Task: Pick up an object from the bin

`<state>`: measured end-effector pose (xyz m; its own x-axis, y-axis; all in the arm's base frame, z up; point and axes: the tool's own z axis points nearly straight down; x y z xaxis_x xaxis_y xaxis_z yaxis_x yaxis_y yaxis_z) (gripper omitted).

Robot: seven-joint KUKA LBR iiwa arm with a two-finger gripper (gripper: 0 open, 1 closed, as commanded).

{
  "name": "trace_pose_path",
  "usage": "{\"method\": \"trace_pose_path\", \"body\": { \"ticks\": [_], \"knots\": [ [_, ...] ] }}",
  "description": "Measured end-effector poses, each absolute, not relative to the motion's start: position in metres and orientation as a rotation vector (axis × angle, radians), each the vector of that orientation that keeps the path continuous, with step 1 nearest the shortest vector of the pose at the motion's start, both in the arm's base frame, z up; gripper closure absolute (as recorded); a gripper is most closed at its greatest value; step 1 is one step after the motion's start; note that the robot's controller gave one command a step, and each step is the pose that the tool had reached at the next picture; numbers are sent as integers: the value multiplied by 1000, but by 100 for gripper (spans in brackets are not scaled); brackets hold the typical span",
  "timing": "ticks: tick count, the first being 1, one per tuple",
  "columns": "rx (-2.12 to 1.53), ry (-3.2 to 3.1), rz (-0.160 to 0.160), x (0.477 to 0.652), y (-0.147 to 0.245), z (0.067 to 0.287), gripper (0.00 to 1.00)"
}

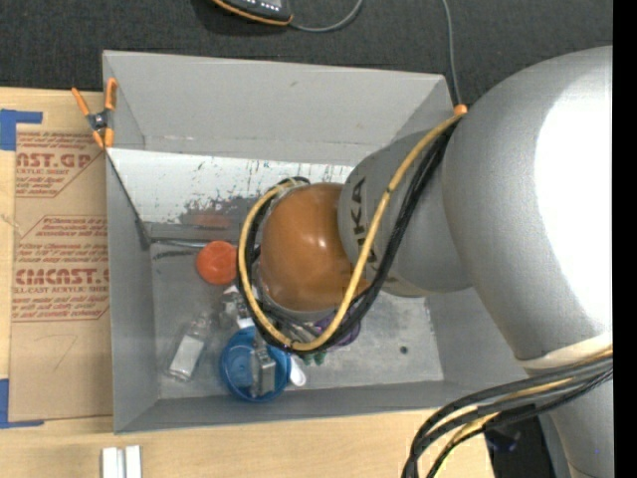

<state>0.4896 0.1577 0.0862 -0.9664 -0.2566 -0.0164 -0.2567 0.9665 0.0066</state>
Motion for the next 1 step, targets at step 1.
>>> {"method": "trace_pose_path", "body": {
  "ticks": [1],
  "knots": [
    [-408, 3102, 12, 497, 166, 101, 0]
  ]
}}
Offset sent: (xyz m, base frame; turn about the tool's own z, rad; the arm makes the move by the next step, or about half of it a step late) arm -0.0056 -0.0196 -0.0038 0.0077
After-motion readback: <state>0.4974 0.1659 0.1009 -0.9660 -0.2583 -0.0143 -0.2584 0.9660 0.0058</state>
